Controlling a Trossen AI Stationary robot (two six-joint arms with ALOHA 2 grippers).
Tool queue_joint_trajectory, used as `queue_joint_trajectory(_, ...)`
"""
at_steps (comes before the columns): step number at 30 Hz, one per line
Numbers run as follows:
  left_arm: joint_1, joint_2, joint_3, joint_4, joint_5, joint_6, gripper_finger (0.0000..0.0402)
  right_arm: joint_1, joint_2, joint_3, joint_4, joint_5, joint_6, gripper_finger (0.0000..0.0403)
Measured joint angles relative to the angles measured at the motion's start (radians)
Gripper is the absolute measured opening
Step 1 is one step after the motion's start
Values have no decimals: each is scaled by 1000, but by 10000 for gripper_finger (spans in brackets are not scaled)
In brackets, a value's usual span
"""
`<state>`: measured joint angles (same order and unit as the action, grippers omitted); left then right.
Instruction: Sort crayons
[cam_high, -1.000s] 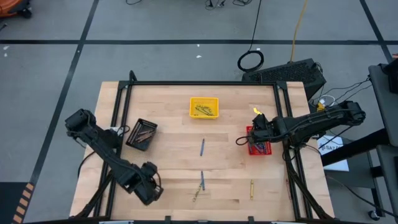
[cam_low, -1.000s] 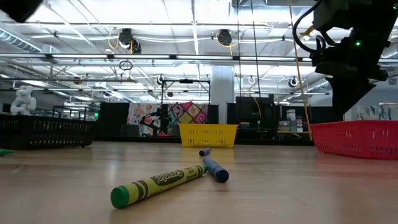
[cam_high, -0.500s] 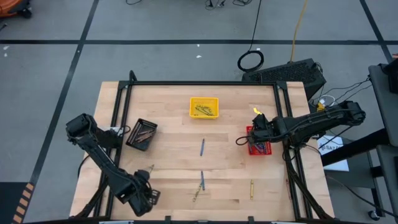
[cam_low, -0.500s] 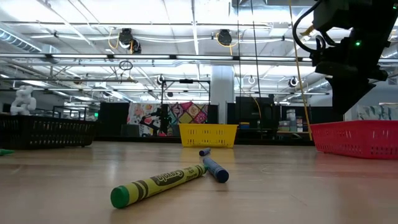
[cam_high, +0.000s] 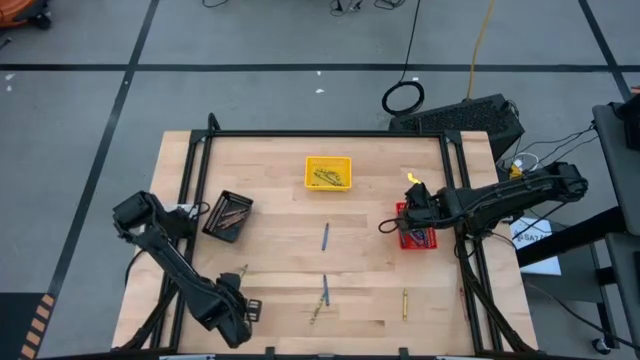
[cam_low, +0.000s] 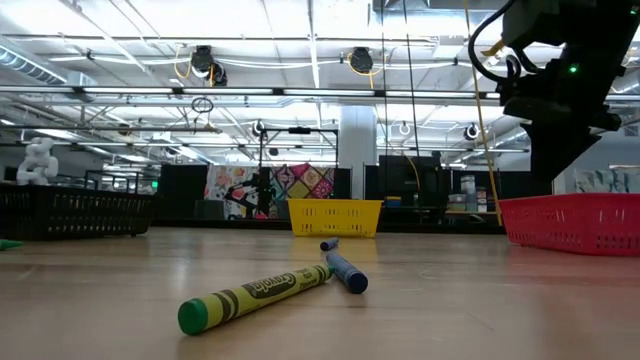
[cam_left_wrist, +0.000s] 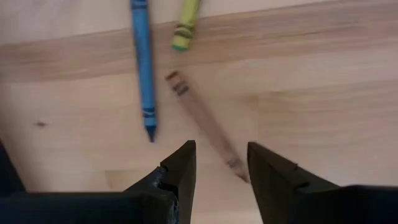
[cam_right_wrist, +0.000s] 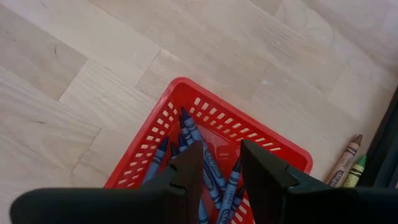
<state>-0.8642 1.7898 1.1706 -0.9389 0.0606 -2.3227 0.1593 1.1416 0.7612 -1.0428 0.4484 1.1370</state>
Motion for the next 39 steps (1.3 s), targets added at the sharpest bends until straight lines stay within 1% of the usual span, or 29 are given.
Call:
queue_joint_trajectory(5, 0, 37, 0, -1, 16, -2, 136, 3, 0, 0, 0, 0, 2, 94)
queue_joint_trajectory(14, 7, 40, 0, 12, 11, -2, 136, 49, 0, 0, 45, 0, 6, 94)
queue_joint_trajectory(23, 7, 56, 0, 7, 15, -2, 136, 78, 0, 0, 47, 0, 28, 94)
queue_joint_trajectory(30, 8, 89, 0, 34, 15, 6, 136, 79, 1, 0, 48, -3, 29, 94)
queue_joint_trajectory(39, 6, 89, 0, 37, 14, 8, 136, 79, 1, 0, 56, -3, 29, 94)
